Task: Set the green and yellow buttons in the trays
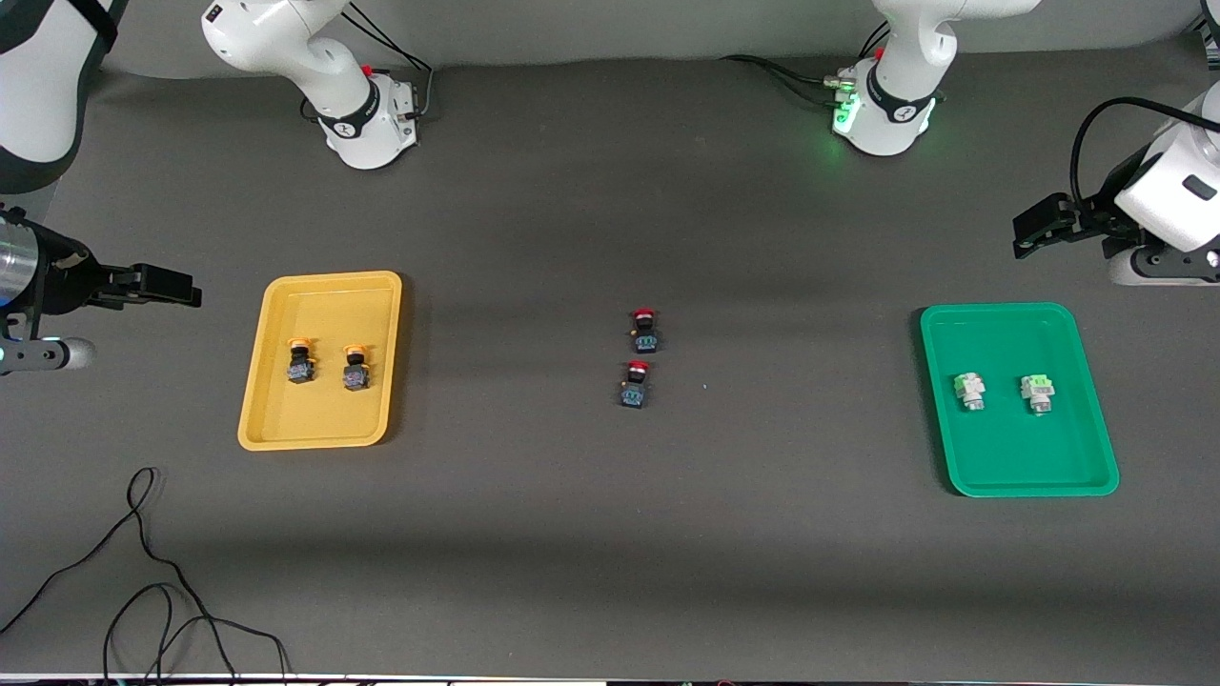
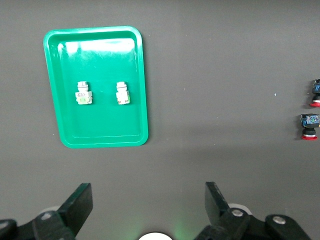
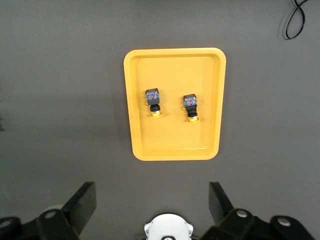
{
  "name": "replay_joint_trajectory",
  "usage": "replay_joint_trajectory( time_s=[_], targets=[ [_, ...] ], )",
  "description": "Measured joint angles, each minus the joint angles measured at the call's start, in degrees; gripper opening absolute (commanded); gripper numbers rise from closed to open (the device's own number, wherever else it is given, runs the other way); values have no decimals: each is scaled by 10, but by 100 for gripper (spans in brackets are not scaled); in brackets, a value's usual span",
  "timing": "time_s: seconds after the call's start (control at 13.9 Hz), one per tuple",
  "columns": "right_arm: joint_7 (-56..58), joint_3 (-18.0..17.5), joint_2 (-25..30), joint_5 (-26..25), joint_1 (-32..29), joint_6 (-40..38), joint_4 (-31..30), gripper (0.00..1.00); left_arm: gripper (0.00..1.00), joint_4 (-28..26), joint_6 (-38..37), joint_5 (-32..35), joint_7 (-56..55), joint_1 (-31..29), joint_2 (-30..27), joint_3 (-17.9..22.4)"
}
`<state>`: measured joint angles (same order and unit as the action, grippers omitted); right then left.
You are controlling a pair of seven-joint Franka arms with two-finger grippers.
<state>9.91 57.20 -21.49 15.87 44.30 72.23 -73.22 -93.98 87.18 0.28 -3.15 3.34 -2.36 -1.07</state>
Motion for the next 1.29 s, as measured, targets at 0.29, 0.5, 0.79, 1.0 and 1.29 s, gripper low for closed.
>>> replay_joint_trajectory(
  time_s=[0.29,0.5,0.79,1.0,1.29],
  targets=[
    [-13,-144,32,-50,-108,-4,9,100,100,0,0,0,0,0,0,0],
    [-46,-285,63,-88,-217,-4,10,100,100,0,0,0,0,0,0,0],
    [-89,-469,96,-134,-349,-1,-6,100,100,0,0,0,0,0,0,1],
    [-95,-540,140,-143,-408,41,-68,100,100,0,0,0,0,0,0,2],
    [-95,-550,208,-149,-412,123,-173,100,100,0,-1,0,0,0,0,2]
  ],
)
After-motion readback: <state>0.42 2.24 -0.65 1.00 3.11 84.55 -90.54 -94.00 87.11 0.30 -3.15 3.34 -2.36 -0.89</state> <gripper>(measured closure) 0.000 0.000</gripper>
